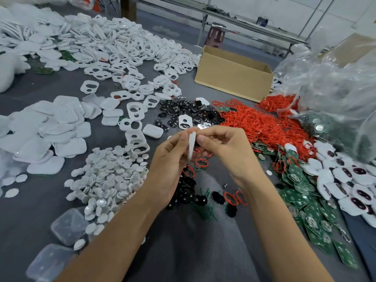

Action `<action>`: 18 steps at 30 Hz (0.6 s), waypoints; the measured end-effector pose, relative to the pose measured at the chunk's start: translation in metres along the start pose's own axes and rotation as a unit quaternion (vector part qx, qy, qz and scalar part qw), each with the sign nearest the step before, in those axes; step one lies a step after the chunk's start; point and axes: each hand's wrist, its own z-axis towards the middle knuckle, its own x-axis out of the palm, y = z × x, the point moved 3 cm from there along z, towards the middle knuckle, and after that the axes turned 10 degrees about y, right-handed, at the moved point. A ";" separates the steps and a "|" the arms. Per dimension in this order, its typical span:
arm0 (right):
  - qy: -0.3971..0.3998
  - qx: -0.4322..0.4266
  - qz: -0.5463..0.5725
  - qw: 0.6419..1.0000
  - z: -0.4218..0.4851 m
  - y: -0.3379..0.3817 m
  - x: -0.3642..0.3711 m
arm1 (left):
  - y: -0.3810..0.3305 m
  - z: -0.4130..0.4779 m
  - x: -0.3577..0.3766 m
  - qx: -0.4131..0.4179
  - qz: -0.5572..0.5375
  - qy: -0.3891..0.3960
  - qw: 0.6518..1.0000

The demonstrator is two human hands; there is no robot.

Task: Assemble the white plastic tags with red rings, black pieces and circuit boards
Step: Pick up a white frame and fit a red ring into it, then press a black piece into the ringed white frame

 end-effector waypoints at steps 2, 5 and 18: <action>-0.025 -0.012 0.017 0.999 0.000 0.000 0.001 | 0.001 -0.001 0.002 0.007 0.034 -0.013 0.999; -0.039 -0.023 -0.001 0.999 0.000 0.000 0.003 | -0.001 -0.001 0.003 0.006 0.036 -0.005 0.999; -0.096 -0.297 -0.240 0.919 -0.009 0.018 0.008 | -0.002 0.001 -0.012 0.003 0.032 -0.103 0.994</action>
